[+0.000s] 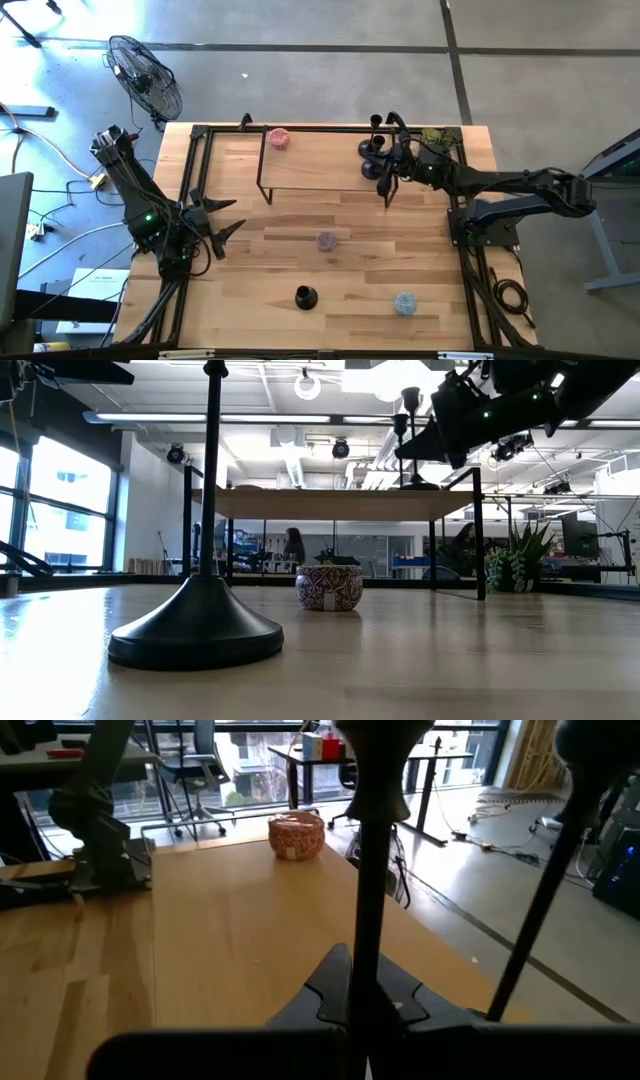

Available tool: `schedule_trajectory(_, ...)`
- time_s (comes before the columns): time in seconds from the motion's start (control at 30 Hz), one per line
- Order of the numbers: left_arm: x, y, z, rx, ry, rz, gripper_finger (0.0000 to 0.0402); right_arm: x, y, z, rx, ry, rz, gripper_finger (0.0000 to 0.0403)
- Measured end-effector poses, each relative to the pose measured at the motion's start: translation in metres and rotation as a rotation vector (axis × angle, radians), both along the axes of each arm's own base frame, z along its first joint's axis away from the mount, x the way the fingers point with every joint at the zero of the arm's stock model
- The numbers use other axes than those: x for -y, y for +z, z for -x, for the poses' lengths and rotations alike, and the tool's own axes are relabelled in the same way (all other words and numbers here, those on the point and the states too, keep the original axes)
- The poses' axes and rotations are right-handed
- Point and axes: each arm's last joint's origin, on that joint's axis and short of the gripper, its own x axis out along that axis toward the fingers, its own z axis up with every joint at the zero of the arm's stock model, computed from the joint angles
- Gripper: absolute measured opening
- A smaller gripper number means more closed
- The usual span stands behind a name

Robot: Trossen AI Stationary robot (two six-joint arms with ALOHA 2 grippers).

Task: Pick & Place candle stick holders
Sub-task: Put the left black candle holder on the shelf

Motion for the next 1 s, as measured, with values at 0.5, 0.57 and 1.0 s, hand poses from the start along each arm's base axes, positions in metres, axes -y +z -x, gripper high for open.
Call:
schedule_trajectory(0.5, -0.0001, 0.0002, 0.0, 0.004, 0.003, -0.002, 0.0269, 0.0028, -0.0035, 0.0016, -0.025, -0.014, -0.03, 0.0)
schedule_trajectory(0.57, -0.0001, 0.0002, 0.0, 0.004, 0.003, -0.003, 0.0269, 0.0028, -0.0034, 0.0016, -0.025, -0.014, -0.03, 0.0)
schedule_trajectory(1.0, 0.0001, 0.0, 0.0, -0.003, -0.002, 0.003, 0.0269, 0.0036, -0.0055, 0.0027, -0.037, -0.059, -0.035, 0.0)
